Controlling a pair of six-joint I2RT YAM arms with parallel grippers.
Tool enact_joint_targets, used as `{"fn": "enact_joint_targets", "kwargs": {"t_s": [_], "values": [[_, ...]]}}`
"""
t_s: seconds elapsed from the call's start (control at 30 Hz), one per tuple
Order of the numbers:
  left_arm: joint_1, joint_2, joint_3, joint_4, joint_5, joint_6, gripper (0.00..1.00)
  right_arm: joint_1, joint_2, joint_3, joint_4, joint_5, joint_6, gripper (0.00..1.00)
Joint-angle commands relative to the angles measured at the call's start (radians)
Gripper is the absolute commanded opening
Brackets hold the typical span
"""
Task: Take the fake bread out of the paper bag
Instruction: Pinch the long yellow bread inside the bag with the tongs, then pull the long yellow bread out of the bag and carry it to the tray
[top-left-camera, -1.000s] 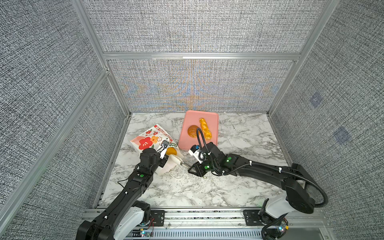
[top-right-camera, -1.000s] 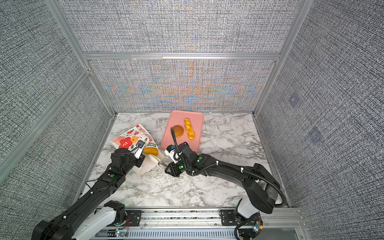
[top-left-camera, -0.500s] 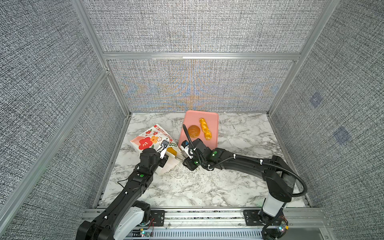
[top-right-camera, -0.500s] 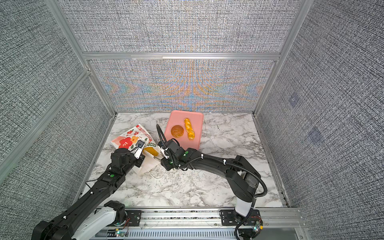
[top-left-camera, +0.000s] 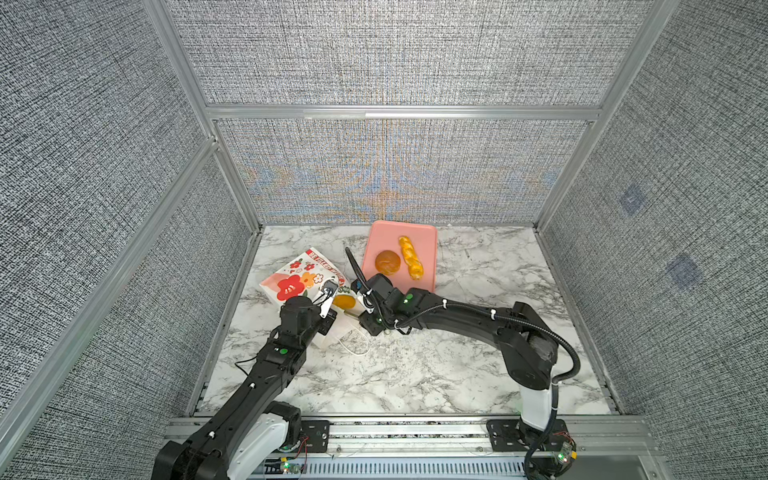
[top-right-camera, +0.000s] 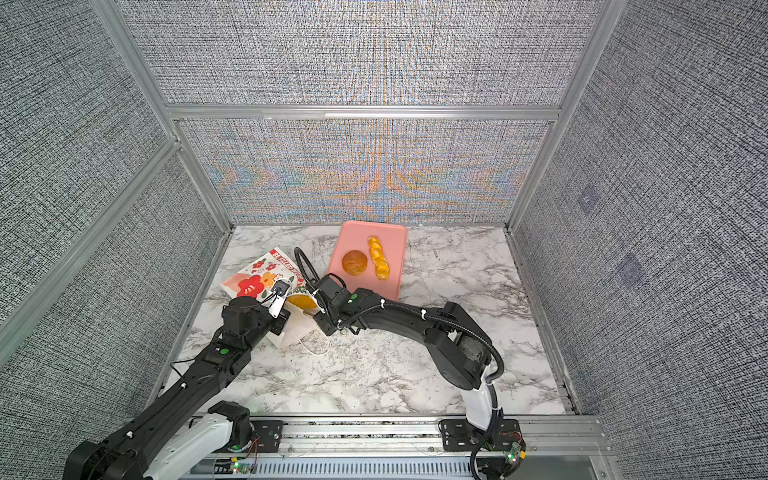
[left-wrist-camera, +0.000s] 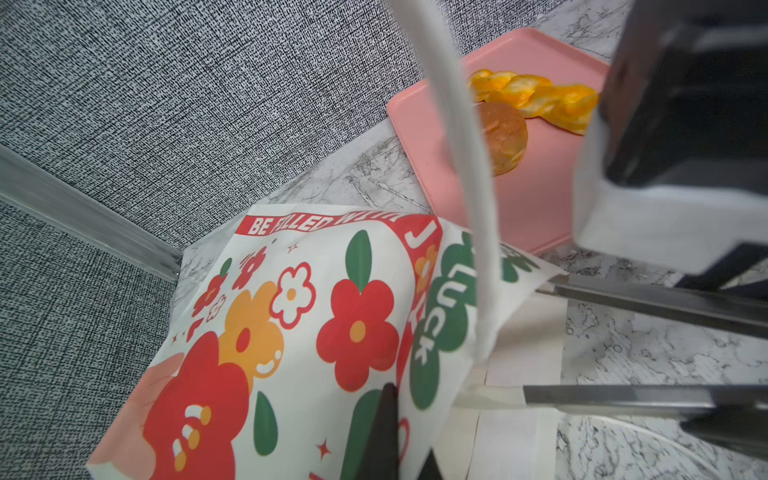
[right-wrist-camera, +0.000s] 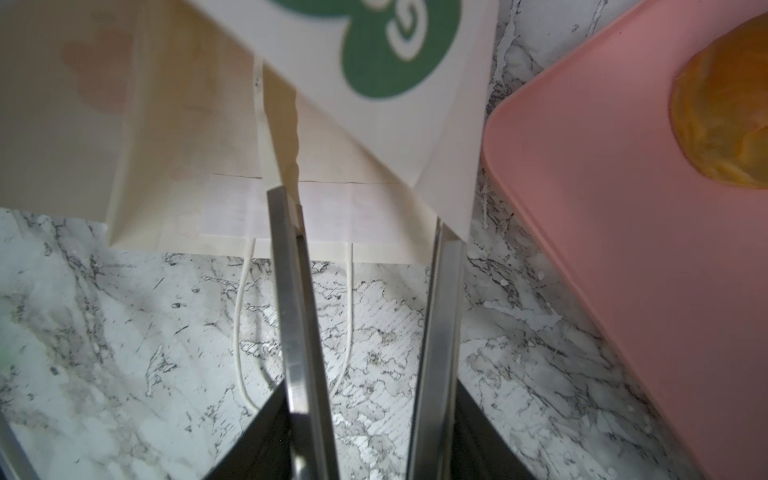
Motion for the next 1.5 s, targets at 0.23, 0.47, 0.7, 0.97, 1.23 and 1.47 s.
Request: {"fn": "enact_joint_targets", "kwargs": {"t_s": [0.23,0.47,0.7,0.97,1.23,1.47], "values": [[0.001,0.003,0.007,0.014,0.021,-0.016,0.0,-0.006,0.061,0.105,-0.117,-0.053,-0.036,0.47],[0.002,0.007,0.008,0.018,0.027,-0.024,0.0,0.012,0.0,0.049,-0.13,-0.071,-0.02,0.22],[0.001,0.018,0.013,0.036,0.014,-0.051,0.0,0.027,-0.111,-0.036,-0.147,-0.129,0.03,0.06],[0.001,0.057,0.039,0.045,-0.066,-0.086,0.0,0.026,-0.307,-0.263,-0.14,-0.198,0.15,0.0],[0.001,0.055,0.039,0.055,-0.09,-0.093,0.0,0.014,-0.564,-0.493,-0.134,-0.212,0.243,0.0],[0.002,0.056,0.04,0.053,-0.107,-0.106,0.0,-0.088,-0.758,-0.589,-0.159,-0.303,0.261,0.0]]}}
